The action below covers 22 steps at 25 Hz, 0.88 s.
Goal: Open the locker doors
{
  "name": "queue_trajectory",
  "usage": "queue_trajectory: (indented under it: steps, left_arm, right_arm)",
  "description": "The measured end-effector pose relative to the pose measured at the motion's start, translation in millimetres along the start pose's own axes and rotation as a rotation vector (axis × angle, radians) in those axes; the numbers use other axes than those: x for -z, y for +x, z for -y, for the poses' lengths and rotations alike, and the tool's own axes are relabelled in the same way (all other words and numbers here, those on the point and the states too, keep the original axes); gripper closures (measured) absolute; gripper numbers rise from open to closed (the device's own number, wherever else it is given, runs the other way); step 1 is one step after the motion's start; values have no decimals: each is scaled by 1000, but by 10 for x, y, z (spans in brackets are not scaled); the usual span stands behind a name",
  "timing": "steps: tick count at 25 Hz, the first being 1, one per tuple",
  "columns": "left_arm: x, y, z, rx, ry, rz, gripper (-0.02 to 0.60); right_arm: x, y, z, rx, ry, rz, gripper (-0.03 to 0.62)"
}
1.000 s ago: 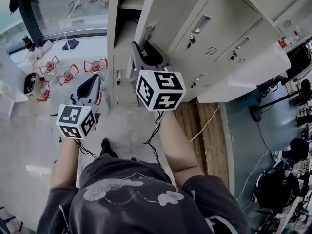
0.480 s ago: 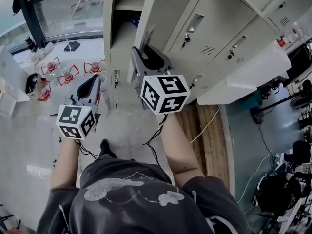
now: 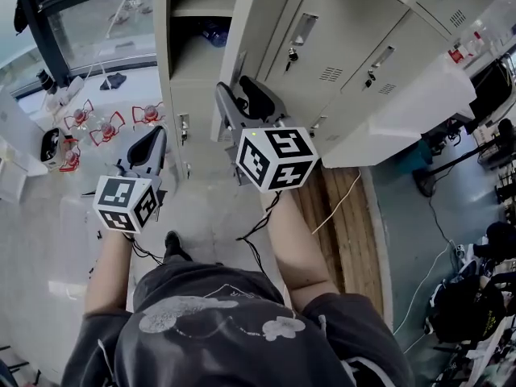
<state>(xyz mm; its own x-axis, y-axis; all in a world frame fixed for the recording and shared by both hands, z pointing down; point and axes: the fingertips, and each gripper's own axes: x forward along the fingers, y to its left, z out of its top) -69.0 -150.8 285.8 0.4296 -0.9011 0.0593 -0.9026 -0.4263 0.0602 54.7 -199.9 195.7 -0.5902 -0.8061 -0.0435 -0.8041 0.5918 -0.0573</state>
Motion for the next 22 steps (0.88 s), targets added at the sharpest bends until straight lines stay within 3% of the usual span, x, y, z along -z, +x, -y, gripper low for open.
queue_trajectory:
  steps: [9, 14, 22]
  left_arm:
    - [-3, 96, 289, 46, 5, -1, 572]
    - [14, 151, 417, 60, 3, 4, 572]
    - [19, 224, 645, 88, -6, 11, 572]
  right_arm:
    - [-33, -363, 215, 55, -13, 15, 403]
    - [-29, -548, 307, 65, -9, 36, 458]
    - [-43, -747, 461, 71, -3, 49, 476]
